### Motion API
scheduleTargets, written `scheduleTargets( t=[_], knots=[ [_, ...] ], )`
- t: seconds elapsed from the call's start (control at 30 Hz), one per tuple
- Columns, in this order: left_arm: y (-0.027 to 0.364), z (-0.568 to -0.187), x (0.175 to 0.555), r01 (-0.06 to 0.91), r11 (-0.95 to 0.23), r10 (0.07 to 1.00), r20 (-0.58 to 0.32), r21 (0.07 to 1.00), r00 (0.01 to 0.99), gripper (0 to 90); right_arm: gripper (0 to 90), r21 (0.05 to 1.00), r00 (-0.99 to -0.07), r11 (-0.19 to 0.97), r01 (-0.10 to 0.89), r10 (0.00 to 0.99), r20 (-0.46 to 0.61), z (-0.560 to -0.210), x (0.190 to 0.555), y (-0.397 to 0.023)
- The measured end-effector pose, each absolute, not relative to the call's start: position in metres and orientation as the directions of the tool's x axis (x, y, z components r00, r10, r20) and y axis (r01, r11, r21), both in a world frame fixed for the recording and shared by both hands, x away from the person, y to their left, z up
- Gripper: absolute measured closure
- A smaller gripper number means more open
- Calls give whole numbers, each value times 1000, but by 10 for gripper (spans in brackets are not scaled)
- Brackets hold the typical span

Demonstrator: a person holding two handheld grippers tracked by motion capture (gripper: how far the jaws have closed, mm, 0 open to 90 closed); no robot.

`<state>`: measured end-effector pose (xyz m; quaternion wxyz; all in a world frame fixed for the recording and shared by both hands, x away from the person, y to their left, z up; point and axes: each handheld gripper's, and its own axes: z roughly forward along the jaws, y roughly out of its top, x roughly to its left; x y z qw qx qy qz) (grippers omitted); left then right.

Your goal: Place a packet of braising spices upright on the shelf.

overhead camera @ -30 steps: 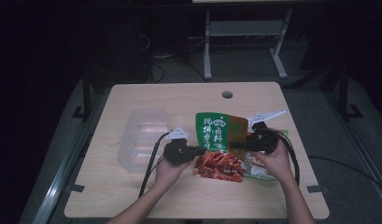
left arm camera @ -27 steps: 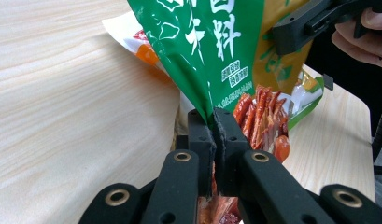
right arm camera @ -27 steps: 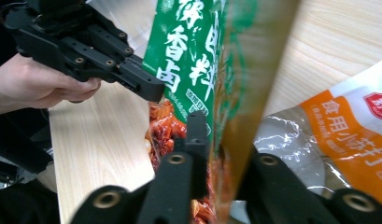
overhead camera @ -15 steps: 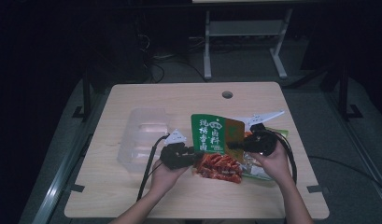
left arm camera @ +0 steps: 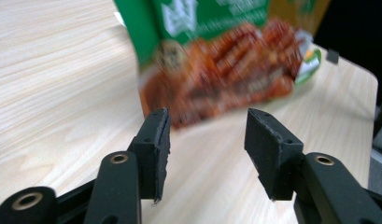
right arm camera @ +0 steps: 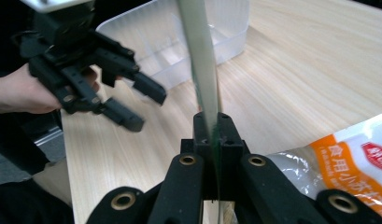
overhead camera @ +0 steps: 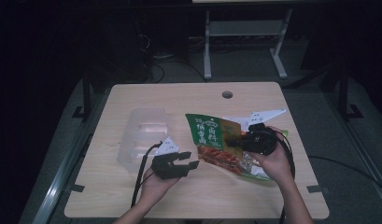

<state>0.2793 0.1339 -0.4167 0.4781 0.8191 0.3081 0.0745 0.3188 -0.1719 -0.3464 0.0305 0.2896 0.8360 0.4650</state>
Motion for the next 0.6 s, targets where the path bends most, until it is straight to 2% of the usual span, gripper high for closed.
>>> scheduleTargets(
  t=[0.37,0.6],
  knots=[
    [147,-419,260,382,-372,522,-149,846,840,414,899,814,-838,402,419,517,176,-320,324,-158],
    [151,-418,259,354,-366,485,-148,861,862,326,899,810,-834,415,415,528,157,-298,334,-147]
  ],
)
